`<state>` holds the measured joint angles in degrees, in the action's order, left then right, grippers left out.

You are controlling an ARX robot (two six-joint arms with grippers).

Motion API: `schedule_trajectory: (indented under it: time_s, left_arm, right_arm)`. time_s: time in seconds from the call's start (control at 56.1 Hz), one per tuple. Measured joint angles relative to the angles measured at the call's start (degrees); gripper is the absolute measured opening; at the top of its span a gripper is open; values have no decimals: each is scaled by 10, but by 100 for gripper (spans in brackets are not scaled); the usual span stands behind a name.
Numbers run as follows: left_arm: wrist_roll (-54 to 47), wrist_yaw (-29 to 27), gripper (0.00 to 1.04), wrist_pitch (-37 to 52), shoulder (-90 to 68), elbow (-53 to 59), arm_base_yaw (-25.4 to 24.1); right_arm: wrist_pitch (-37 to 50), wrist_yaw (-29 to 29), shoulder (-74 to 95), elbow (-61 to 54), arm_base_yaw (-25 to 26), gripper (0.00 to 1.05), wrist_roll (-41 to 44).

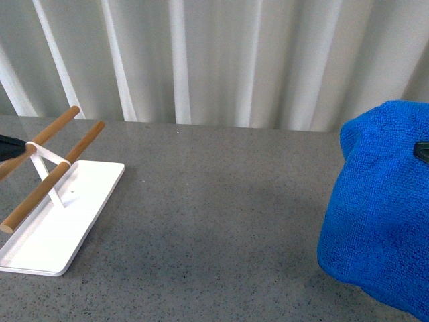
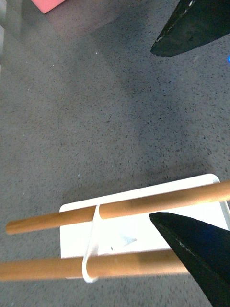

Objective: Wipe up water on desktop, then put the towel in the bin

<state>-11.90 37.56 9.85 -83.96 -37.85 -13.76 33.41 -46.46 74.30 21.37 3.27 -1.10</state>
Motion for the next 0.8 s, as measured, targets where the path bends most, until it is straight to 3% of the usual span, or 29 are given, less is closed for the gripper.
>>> schedule_trajectory:
  time_s: [0.232,0.321,0.41,0.517,0.802]
  left_arm:
    - [-87,131,98,-140,161,20,-134]
    - [-100,157,98,-169,191,21,-180]
    - [-12,5,82,60,235,113,-184]
    - [68,-83,64,240,286,202,-165]
    - [112,-187,14,233,414,292,-57]
  right_arm:
    - [-16,13,6,10,14,4,11]
    - [-24,21,11,16,16,4,16]
    - [-29,25,12,18,16,4,20]
    - [-45,39,14,25,16,4,26]
    - [-93,105,29,53,7,4,40]
